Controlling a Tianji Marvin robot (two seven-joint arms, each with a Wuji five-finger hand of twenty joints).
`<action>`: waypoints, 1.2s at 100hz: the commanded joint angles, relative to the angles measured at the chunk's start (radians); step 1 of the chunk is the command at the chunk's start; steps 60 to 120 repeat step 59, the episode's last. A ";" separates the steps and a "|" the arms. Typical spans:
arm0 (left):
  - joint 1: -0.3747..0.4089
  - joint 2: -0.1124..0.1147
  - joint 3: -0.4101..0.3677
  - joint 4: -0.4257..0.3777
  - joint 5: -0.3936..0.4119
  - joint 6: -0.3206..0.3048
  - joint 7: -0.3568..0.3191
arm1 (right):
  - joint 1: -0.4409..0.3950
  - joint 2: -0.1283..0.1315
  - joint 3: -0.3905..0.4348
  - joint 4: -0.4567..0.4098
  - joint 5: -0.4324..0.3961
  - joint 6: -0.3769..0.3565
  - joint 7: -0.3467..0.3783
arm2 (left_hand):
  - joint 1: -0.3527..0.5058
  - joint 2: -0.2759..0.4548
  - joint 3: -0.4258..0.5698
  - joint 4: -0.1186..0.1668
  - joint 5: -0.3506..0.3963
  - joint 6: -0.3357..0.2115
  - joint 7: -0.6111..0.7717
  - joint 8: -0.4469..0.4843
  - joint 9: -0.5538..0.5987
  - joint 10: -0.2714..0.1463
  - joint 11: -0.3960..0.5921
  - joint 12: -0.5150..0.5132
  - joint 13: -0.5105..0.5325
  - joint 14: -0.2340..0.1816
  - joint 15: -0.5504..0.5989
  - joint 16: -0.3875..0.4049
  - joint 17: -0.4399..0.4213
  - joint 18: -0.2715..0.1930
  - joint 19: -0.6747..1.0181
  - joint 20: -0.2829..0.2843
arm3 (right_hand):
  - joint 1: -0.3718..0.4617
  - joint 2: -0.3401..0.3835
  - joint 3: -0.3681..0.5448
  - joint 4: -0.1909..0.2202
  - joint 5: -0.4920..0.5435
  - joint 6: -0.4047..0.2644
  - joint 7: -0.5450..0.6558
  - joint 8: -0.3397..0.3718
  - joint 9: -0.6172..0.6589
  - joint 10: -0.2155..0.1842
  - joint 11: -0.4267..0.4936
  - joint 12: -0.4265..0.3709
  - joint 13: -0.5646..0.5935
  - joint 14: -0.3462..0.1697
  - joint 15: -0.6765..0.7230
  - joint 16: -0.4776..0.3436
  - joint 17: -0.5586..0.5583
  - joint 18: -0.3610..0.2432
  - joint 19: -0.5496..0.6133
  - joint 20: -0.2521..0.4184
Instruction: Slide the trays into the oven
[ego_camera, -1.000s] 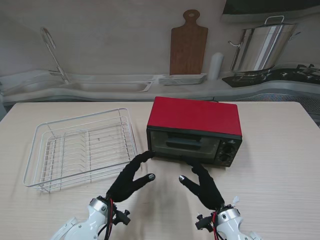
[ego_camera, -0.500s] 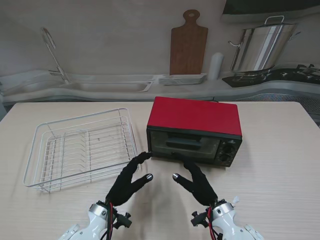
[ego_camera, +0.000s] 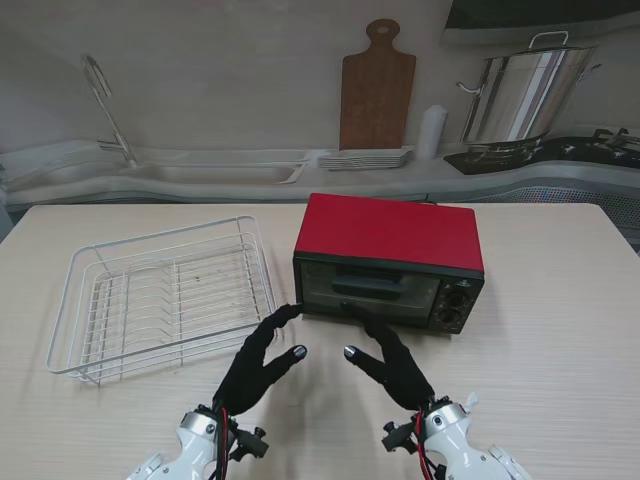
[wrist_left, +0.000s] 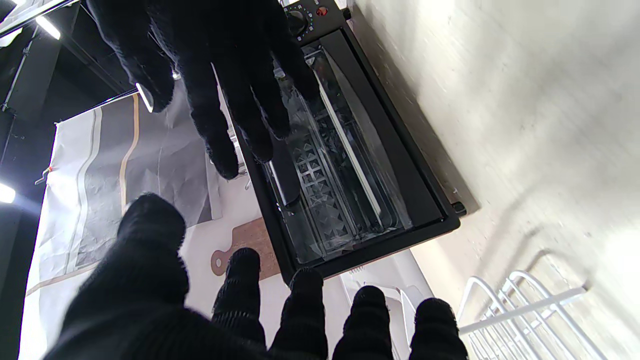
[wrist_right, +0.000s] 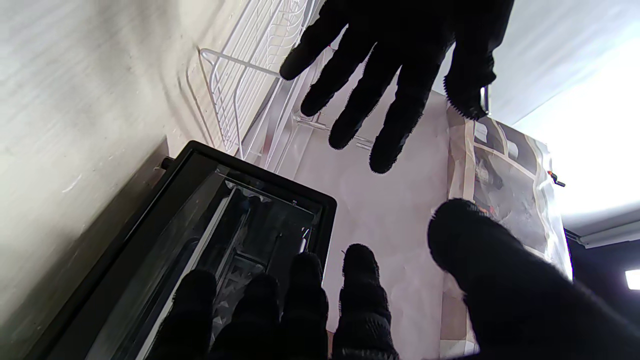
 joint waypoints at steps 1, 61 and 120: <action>0.017 -0.007 0.001 -0.016 0.004 0.006 -0.020 | -0.012 -0.001 0.000 -0.002 0.000 -0.010 0.020 | 0.002 0.003 0.027 0.013 -0.036 -0.028 0.006 -0.016 -0.026 -0.040 0.006 -0.002 -0.028 -0.043 -0.021 -0.010 -0.001 -0.049 -0.045 -0.016 | -0.033 0.015 -0.039 0.011 -0.036 -0.040 -0.021 -0.013 0.016 -0.055 -0.023 -0.017 -0.037 -0.047 -0.009 -0.009 0.000 -0.030 -0.030 -0.020; 0.014 -0.006 0.010 -0.014 0.040 -0.001 -0.005 | -0.022 0.001 0.016 -0.003 0.009 -0.024 0.030 | 0.006 0.004 0.027 0.012 -0.030 -0.027 0.006 -0.016 -0.021 -0.040 0.003 -0.002 -0.028 -0.042 -0.021 -0.010 -0.001 -0.047 -0.044 -0.027 | -0.029 0.020 -0.048 0.013 -0.037 -0.034 -0.027 -0.011 0.020 -0.050 -0.042 -0.023 -0.043 -0.047 -0.008 -0.009 0.001 -0.031 -0.033 -0.024; 0.014 -0.006 0.010 -0.014 0.040 -0.001 -0.005 | -0.022 0.001 0.016 -0.003 0.009 -0.024 0.030 | 0.006 0.004 0.027 0.012 -0.030 -0.027 0.006 -0.016 -0.021 -0.040 0.003 -0.002 -0.028 -0.042 -0.021 -0.010 -0.001 -0.047 -0.044 -0.027 | -0.029 0.020 -0.048 0.013 -0.037 -0.034 -0.027 -0.011 0.020 -0.050 -0.042 -0.023 -0.043 -0.047 -0.008 -0.009 0.001 -0.031 -0.033 -0.024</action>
